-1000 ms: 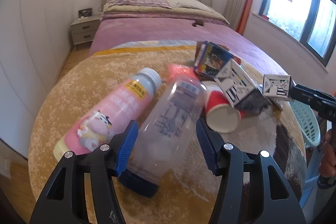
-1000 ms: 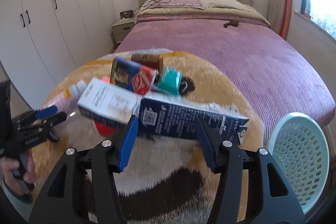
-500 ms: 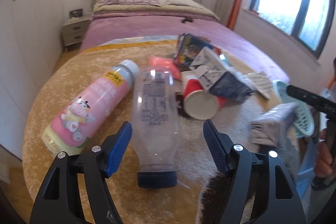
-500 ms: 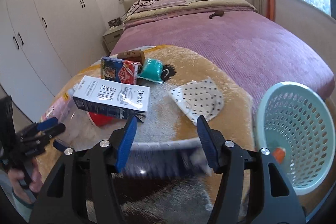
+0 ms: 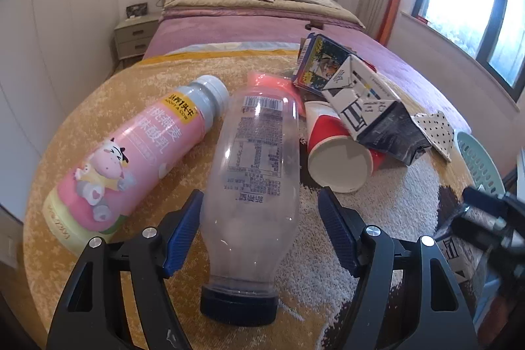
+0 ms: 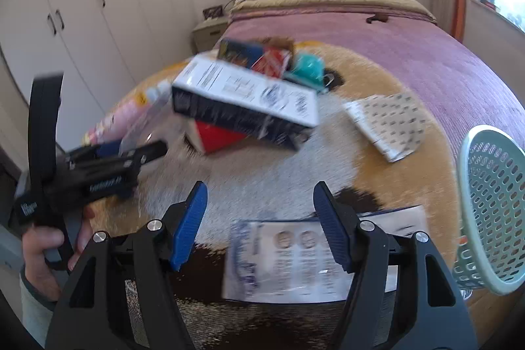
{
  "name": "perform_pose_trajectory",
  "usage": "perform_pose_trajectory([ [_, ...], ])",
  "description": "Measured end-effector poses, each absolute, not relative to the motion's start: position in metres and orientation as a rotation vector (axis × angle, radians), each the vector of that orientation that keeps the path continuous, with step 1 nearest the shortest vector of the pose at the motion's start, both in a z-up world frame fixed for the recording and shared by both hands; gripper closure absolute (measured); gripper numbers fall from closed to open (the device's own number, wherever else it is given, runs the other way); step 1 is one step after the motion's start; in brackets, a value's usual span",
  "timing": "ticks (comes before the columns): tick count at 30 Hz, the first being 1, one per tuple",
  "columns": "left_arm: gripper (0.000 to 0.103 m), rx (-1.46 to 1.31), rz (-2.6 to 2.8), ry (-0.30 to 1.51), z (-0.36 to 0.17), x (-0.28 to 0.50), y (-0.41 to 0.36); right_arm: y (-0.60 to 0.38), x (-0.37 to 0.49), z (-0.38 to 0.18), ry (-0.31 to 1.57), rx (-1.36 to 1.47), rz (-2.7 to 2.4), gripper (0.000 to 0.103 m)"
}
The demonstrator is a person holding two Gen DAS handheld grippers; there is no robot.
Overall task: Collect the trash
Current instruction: 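Grasp the clear plastic bottle with the left tool while the right tool grasps the white milk carton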
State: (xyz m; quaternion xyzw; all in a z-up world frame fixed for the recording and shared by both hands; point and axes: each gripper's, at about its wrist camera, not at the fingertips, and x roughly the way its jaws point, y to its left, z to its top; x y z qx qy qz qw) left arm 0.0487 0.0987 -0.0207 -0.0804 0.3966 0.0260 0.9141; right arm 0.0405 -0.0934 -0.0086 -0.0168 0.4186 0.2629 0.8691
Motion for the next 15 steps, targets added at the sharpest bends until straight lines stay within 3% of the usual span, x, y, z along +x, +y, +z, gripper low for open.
perform_pose_trajectory([
  [9,0.035,-0.182,0.049,0.820,-0.024,0.041,0.101,-0.117,0.009,-0.009,0.933,-0.091,0.598,0.039],
  [15,0.035,-0.187,0.054,0.830,-0.025,0.045,0.100,-0.186,-0.022,0.003,0.890,0.052,0.428,0.039],
])
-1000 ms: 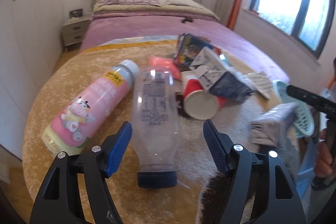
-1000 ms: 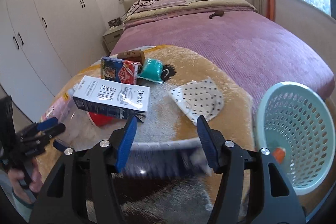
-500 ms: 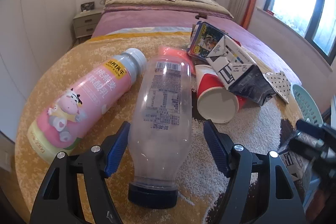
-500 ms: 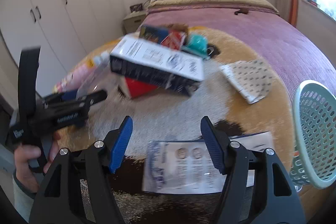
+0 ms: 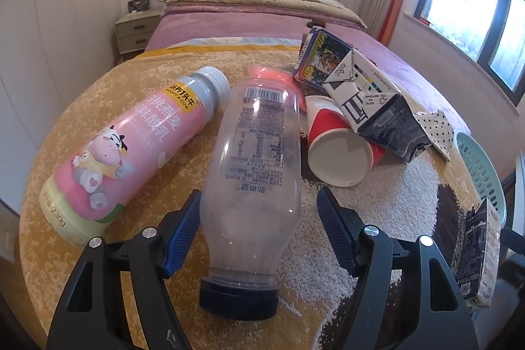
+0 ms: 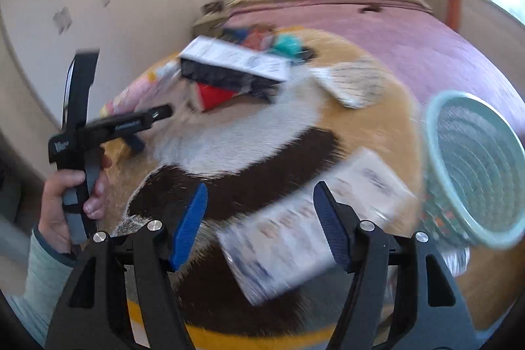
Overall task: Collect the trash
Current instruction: 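Grasp the clear plastic bottle with the left tool while the right tool grasps the white milk carton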
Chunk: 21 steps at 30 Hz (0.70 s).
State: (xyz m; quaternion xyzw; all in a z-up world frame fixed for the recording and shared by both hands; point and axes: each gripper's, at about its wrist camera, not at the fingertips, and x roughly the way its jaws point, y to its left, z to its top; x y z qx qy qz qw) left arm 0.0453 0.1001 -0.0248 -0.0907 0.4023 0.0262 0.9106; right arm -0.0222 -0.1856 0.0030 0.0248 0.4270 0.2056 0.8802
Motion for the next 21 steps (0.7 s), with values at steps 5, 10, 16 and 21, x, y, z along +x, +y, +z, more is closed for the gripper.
perform_pose_trajectory([
  [5,0.035,-0.195,0.052,0.840,-0.028,0.050,0.100,-0.206,-0.023,-0.018,1.003,0.163,0.260,0.035],
  [10,0.035,-0.200,0.046,0.845,-0.029,0.048,0.103,-0.196,-0.001,-0.024,1.058,0.233,0.300,0.024],
  [16,0.035,-0.205,0.046,0.855,-0.029,0.050,0.116,-0.159,0.030,-0.029,1.073,0.125,0.345,0.023],
  [21,0.035,-0.201,0.051,0.865,-0.030,0.061,0.118,-0.136,0.046,-0.029,1.055,0.044,0.424,0.023],
])
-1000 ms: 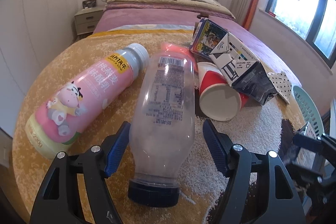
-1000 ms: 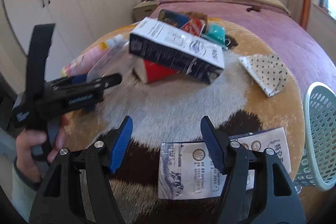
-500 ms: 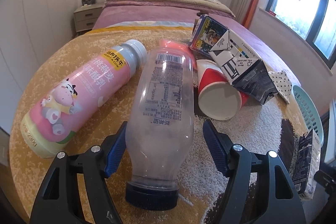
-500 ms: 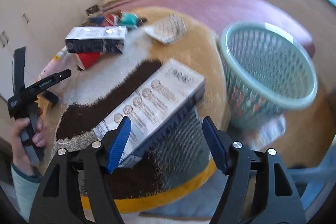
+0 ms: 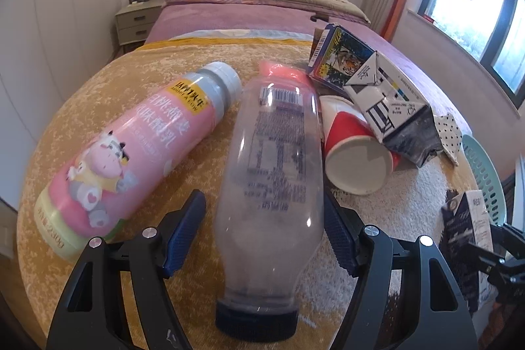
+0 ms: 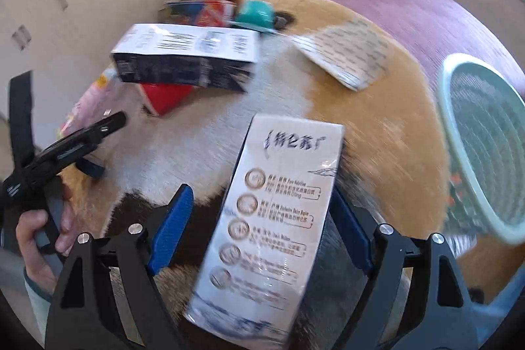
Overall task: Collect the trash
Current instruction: 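Grasp the clear plastic bottle with the left tool while the right tool grasps the white milk carton, then carry the bottle and carton over the blue basket and open both tools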
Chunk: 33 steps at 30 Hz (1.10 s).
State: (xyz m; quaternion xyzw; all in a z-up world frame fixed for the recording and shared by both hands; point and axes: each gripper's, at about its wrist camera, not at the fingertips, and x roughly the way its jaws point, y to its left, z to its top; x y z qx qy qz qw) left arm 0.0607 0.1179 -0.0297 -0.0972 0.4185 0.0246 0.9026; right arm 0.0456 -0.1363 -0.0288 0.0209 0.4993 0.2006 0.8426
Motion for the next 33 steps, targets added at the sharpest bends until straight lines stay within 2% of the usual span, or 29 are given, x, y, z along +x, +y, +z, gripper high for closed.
perform_pose_trajectory([
  [1,0.036,-0.200,0.052,0.867,-0.030,0.063,0.117,-0.137,0.044,-0.027,1.048,0.040,0.402,0.023],
  [3,0.047,-0.191,0.053,0.870,-0.030,0.065,0.113,-0.140,0.037,-0.026,1.040,0.037,0.384,0.023],
  [4,0.048,-0.187,0.059,0.867,-0.030,0.064,0.112,-0.143,0.031,-0.027,1.038,0.032,0.362,0.023],
  [12,0.048,-0.252,0.101,0.799,-0.024,0.027,0.110,-0.136,0.000,-0.039,1.018,0.028,0.292,0.024],
  [13,0.048,-0.262,0.103,0.789,-0.023,0.021,0.109,-0.134,-0.001,-0.038,1.003,0.016,0.284,0.030],
  [14,0.048,-0.269,0.102,0.782,-0.021,0.017,0.109,-0.134,-0.002,-0.038,0.994,0.005,0.272,0.041],
  [15,0.048,-0.276,0.099,0.769,-0.019,0.011,0.109,-0.133,-0.001,-0.038,0.992,0.002,0.265,0.044],
  [20,0.048,-0.289,0.081,0.714,-0.005,-0.008,0.099,-0.150,-0.003,-0.036,0.963,0.042,0.271,0.050],
  [33,0.048,-0.199,-0.132,0.633,0.036,0.001,0.003,-0.225,0.002,0.001,0.810,0.128,0.191,0.050],
])
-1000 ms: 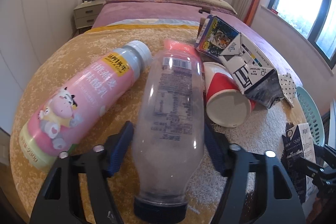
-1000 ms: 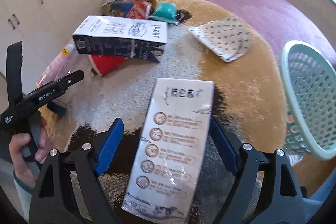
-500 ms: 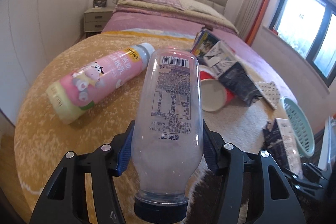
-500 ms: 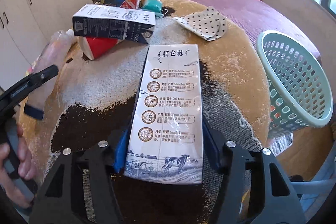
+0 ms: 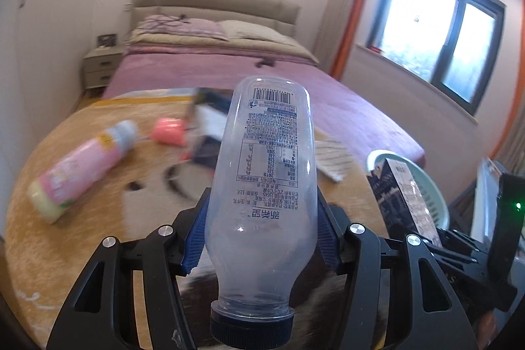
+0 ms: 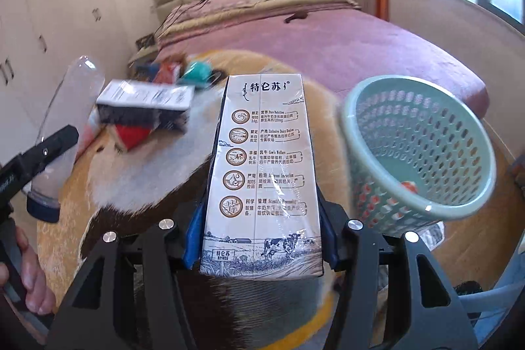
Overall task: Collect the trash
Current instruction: 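Carry the bottle and carton over the blue basket and open both tools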
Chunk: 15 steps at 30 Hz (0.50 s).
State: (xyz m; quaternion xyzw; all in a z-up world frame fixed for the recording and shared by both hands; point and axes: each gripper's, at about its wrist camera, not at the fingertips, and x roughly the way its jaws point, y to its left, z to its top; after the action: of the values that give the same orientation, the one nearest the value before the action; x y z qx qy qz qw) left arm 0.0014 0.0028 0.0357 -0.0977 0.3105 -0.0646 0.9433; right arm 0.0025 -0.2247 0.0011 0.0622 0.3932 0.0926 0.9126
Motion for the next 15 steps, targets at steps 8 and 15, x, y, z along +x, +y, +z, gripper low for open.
perform_pose_trajectory([
  [8,0.048,-0.155,-0.296,0.680,0.030,0.053,-0.089,-0.307,0.028,0.008,0.773,0.198,0.035,0.050],
  [15,0.048,-0.142,-0.442,0.769,0.009,0.104,-0.170,-0.370,0.057,-0.011,0.809,0.238,-0.083,0.050],
])
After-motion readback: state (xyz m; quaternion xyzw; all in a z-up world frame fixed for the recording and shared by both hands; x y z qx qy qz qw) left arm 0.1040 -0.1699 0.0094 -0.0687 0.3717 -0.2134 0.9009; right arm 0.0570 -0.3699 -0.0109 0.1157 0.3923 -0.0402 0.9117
